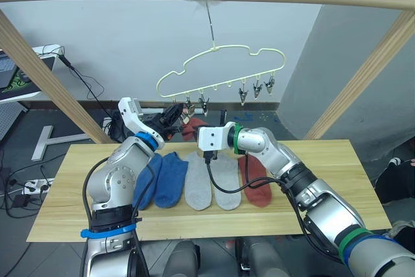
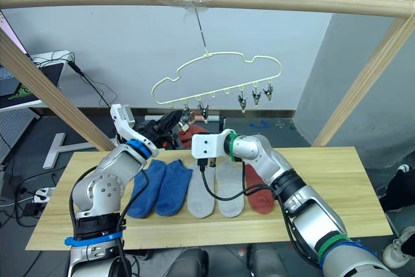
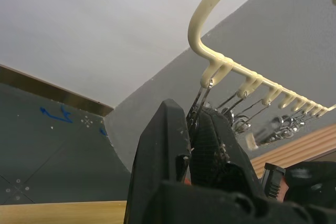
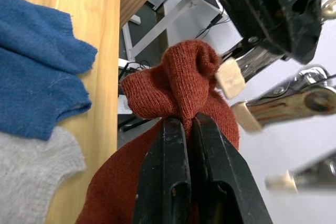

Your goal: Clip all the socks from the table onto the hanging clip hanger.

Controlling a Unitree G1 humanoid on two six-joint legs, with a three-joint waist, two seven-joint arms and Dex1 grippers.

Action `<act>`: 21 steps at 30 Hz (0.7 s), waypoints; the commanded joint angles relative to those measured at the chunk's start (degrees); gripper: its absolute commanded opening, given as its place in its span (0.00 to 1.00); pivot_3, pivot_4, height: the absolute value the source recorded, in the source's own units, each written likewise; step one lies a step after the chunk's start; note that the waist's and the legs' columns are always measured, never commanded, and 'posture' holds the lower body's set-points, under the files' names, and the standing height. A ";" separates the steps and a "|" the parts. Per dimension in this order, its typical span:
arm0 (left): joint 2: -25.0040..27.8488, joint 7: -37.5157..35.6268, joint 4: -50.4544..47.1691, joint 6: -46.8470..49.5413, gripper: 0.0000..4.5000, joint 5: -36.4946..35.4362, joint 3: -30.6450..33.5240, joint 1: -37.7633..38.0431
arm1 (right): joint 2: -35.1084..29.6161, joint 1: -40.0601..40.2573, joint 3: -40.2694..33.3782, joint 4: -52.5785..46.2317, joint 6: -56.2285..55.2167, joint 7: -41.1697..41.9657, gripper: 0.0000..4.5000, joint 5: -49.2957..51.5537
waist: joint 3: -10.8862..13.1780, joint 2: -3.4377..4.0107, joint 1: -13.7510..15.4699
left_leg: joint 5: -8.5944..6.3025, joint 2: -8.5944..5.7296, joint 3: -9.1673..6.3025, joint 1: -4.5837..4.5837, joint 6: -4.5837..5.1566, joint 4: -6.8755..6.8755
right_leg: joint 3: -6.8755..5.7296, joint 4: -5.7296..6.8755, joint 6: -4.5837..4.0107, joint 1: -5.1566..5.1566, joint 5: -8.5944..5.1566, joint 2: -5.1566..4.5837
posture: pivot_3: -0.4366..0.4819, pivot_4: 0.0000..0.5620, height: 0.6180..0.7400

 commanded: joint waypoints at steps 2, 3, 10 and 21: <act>0.16 -0.21 -2.18 -0.16 0.03 -0.55 -0.29 -0.31 | 1.02 -1.35 -0.87 -0.89 -0.19 -0.13 0.00 1.17 | 0.00 0.00 -0.01 | 0.00 0.00 0.00 0.00 0.01 0.00 | 0.00 0.00 0.00 0.00 0.00 0.00 | 0.52 0.32 1.00; 0.20 -0.28 -2.33 -0.19 0.03 -0.51 -0.35 -0.17 | 0.91 -1.39 -0.94 -1.03 -0.31 -0.09 0.00 1.19 | 0.00 0.00 -0.01 | -0.01 0.00 0.00 0.00 0.01 0.00 | 0.00 0.00 0.00 0.00 0.00 0.00 | 0.52 0.32 1.00; 0.59 -0.97 -2.67 -0.95 0.03 0.08 -0.77 0.10 | 0.69 -1.17 -0.88 -1.10 -0.53 -0.17 0.00 1.09 | 0.00 0.00 -0.01 | -0.03 0.00 0.00 0.00 0.05 0.00 | 0.00 0.00 0.00 0.00 0.00 0.00 | 0.53 0.33 1.00; 2.11 -0.95 -4.10 -0.25 0.78 -0.92 0.72 1.59 | 1.12 -0.38 -1.55 -1.35 0.72 0.45 0.00 2.66 | 0.00 0.00 -0.09 | -0.03 0.01 -0.01 0.00 0.06 0.00 | -0.01 0.01 0.00 0.00 0.00 0.00 | 0.53 0.33 1.00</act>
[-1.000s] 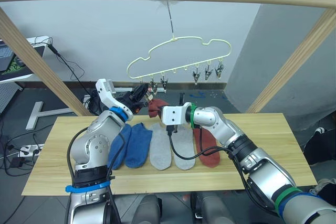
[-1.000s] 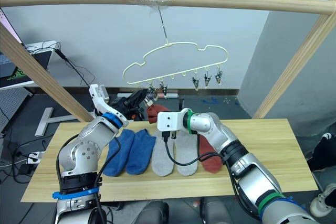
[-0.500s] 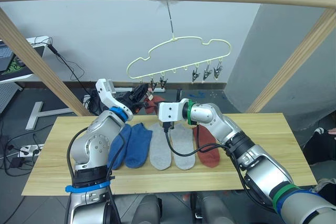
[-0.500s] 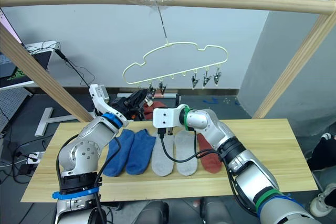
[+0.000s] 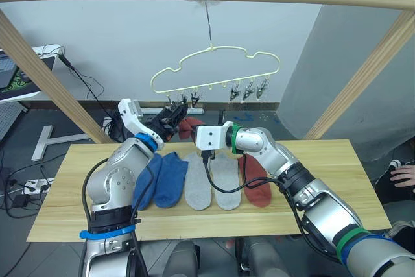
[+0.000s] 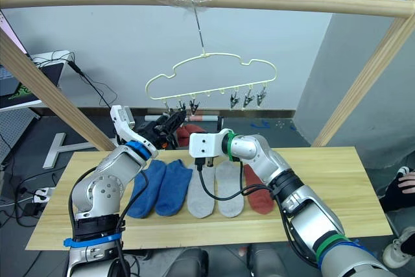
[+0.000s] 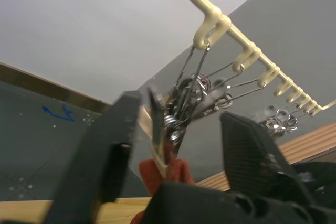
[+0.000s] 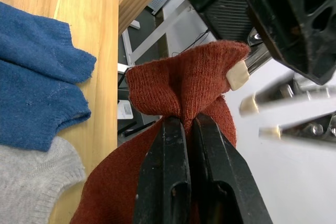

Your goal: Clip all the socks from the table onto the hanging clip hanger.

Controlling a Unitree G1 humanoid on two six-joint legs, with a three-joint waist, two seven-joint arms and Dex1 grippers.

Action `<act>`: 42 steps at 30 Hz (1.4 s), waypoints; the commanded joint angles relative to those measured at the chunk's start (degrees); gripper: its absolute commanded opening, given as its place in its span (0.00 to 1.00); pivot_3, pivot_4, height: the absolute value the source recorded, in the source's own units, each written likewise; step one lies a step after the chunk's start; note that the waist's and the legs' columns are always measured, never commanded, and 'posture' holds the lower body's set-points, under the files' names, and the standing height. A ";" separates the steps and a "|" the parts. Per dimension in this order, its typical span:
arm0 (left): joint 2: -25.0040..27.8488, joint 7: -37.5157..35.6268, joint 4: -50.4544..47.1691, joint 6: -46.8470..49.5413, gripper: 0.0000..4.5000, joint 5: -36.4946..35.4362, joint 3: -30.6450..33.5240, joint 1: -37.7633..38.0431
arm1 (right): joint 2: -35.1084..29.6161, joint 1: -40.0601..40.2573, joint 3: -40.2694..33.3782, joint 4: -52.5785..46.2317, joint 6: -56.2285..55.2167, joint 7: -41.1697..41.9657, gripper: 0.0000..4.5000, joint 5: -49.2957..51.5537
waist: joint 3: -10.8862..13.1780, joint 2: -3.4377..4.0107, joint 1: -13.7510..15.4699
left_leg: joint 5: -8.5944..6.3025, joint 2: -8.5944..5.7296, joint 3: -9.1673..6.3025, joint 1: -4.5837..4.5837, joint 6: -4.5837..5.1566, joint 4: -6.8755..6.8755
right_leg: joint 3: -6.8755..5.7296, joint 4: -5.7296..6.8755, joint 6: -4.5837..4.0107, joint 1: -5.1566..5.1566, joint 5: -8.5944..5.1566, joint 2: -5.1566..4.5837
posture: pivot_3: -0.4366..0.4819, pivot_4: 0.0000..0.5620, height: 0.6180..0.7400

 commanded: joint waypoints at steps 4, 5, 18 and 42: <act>2.60 -1.19 -4.95 0.71 0.99 -2.02 1.51 1.79 | 1.83 0.53 -2.30 -1.61 1.66 1.15 0.00 4.25 | 0.00 0.00 -0.06 | -0.02 0.00 -0.01 0.00 0.03 0.00 | 0.00 0.01 0.00 -0.01 0.00 0.00 | 0.53 0.33 1.00; 2.99 -1.21 -5.42 1.06 0.99 -2.21 1.56 2.06 | 2.27 0.85 -2.73 -1.68 2.19 1.66 0.00 5.34 | 0.00 0.00 -0.06 | -0.02 0.00 -0.02 0.00 0.04 0.00 | -0.01 0.01 0.00 -0.01 0.00 0.00 | 0.53 0.33 1.00; 8.21 -2.85 -8.60 0.50 1.00 -0.59 2.40 7.13 | 7.11 5.04 -7.50 -7.09 14.13 9.72 0.54 19.42 | 0.00 0.01 0.10 | -0.07 0.00 -0.08 0.00 0.12 0.01 | -0.03 0.04 -0.01 -0.01 0.00 0.00 | 0.55 0.33 1.00; 1.76 -1.16 -9.18 -17.95 0.76 20.42 -13.97 6.18 | -6.07 20.30 -24.80 -38.86 38.84 9.29 1.00 37.21 | 0.01 0.03 1.45 | -0.08 -0.02 -0.02 -0.08 0.14 0.01 | 0.00 -0.03 0.00 -0.02 -0.01 0.00 | 0.52 0.32 1.00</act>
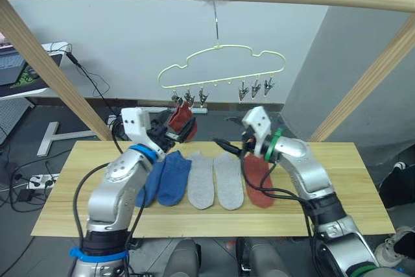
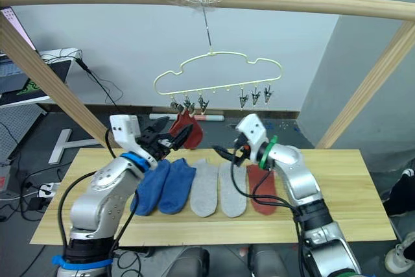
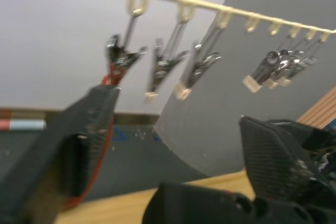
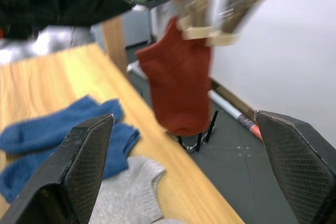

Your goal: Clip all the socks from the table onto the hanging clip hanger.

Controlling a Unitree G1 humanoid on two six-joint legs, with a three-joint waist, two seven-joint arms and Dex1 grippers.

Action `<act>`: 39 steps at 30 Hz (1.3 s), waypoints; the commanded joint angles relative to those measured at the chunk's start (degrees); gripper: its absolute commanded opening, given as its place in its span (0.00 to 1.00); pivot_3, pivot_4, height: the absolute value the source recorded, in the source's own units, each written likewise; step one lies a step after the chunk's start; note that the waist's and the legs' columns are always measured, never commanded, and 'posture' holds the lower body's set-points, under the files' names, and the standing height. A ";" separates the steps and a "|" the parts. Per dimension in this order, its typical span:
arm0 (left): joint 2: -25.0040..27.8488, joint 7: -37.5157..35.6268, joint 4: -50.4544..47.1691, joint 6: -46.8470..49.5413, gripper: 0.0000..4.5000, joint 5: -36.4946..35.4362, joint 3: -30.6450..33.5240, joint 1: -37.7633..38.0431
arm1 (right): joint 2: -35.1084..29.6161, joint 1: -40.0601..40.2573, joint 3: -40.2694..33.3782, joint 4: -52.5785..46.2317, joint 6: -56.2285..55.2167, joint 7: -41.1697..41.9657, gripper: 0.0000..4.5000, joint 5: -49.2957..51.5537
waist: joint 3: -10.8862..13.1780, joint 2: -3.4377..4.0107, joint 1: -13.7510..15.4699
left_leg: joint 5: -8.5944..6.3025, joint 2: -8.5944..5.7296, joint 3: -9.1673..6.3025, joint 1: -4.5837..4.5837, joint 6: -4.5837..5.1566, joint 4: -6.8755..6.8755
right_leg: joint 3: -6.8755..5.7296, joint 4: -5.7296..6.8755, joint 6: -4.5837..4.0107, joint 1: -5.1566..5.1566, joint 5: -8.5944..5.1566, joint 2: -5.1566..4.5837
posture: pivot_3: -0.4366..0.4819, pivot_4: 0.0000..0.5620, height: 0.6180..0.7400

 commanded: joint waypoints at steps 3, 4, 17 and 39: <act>-3.50 2.95 2.26 -5.32 0.63 6.11 -3.33 -3.23 | -2.52 1.00 -5.70 -12.04 5.24 -1.15 1.00 7.34 | -0.01 0.00 -0.09 | 0.00 -0.01 0.04 0.01 0.01 0.02 | 0.01 0.00 0.02 0.02 -0.01 0.00 | 0.50 0.31 1.00; -3.98 3.19 2.93 -5.89 0.63 6.69 -3.41 -3.52 | -2.76 1.03 -5.90 -12.78 5.86 -1.46 1.00 7.87 | -0.01 0.00 -0.23 | 0.00 -0.01 0.08 0.02 0.01 0.01 | 0.00 0.00 0.06 0.01 -0.03 0.01 | 0.50 0.31 1.00; -8.81 7.49 11.62 -12.12 0.63 10.41 -1.61 -6.54 | -3.09 0.20 -5.99 -18.73 6.36 -4.13 1.00 11.88 | -0.01 0.00 -0.35 | 0.00 0.02 0.42 0.02 0.02 0.04 | 0.04 0.01 0.08 0.00 -0.04 0.09 | 0.47 0.29 1.00; -11.87 10.99 23.17 -21.01 0.63 16.56 -1.77 -12.79 | -5.41 0.04 -5.79 -20.39 7.25 -4.94 1.00 14.24 | -0.02 0.00 -0.49 | 0.00 0.01 0.44 0.03 0.02 0.05 | 0.03 0.05 0.02 0.01 0.00 0.10 | 0.45 0.31 1.00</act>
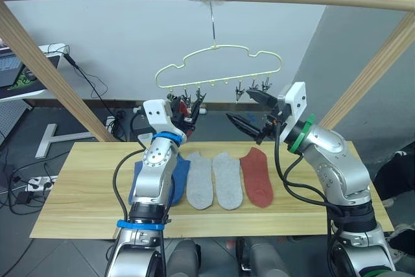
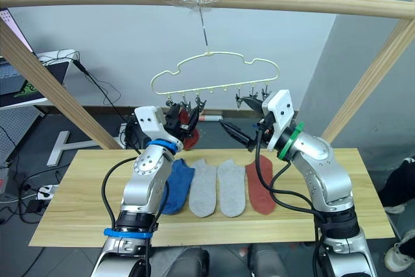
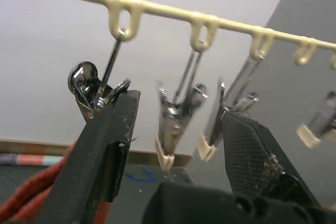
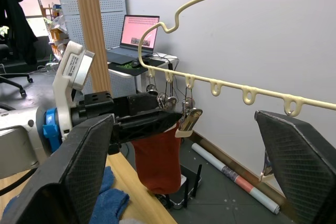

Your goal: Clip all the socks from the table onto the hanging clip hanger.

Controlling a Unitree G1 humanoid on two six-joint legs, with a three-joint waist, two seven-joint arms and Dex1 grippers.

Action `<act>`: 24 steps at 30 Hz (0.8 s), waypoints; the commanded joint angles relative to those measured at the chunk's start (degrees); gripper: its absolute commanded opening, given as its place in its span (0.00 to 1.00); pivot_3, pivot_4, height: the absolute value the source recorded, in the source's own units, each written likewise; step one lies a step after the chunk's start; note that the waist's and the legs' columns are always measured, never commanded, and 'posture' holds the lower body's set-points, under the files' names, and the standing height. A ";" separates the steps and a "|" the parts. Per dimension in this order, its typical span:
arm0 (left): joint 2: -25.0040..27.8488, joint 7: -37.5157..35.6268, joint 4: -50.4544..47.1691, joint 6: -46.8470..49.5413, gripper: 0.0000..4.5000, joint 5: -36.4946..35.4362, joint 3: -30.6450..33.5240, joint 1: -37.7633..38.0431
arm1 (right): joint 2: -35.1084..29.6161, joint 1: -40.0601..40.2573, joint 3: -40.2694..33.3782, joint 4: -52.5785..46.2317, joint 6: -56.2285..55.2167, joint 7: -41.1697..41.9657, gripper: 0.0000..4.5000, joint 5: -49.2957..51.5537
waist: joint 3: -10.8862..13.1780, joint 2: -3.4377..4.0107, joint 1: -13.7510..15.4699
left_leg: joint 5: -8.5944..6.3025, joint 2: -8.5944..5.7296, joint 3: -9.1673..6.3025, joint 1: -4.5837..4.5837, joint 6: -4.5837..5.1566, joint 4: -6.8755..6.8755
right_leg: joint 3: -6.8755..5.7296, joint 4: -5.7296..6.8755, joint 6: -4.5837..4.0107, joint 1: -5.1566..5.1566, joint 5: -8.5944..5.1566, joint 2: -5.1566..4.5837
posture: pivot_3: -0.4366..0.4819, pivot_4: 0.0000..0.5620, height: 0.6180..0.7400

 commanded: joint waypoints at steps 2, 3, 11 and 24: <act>-0.71 0.67 -0.23 -2.50 0.63 0.87 -0.24 -1.24 | -0.62 -1.08 -0.86 -2.36 -0.17 -0.18 1.00 1.51 | 0.00 0.00 -0.05 | 0.00 0.00 0.02 0.00 0.00 0.00 | 0.01 -0.01 0.00 0.00 0.00 0.00 | 0.44 0.32 1.00; -0.88 0.80 -0.31 -2.60 0.63 0.88 -0.31 -1.25 | -0.66 -1.12 -0.94 -2.36 -0.11 -0.23 1.00 1.57 | 0.00 0.00 -0.06 | 0.00 0.00 0.01 0.00 0.00 0.00 | 0.01 -0.01 0.00 0.00 0.00 0.00 | 0.44 0.32 1.00; -1.76 1.86 -1.12 -3.20 0.63 1.84 -0.36 -0.22 | -0.96 -1.20 -0.98 -2.29 -0.01 -0.41 1.00 1.85 | 0.00 0.00 -0.08 | 0.00 0.01 0.00 0.01 0.00 0.00 | 0.00 0.01 0.00 0.00 0.00 0.00 | 0.44 0.33 1.00; -1.08 3.14 2.69 -5.23 0.63 3.34 0.13 -3.09 | -0.78 -1.49 -0.99 -1.78 -0.03 -1.23 1.00 1.68 | 0.00 0.00 -0.08 | 0.00 0.00 0.01 0.00 0.00 0.01 | 0.00 0.01 0.00 0.00 0.00 0.01 | 0.44 0.34 1.00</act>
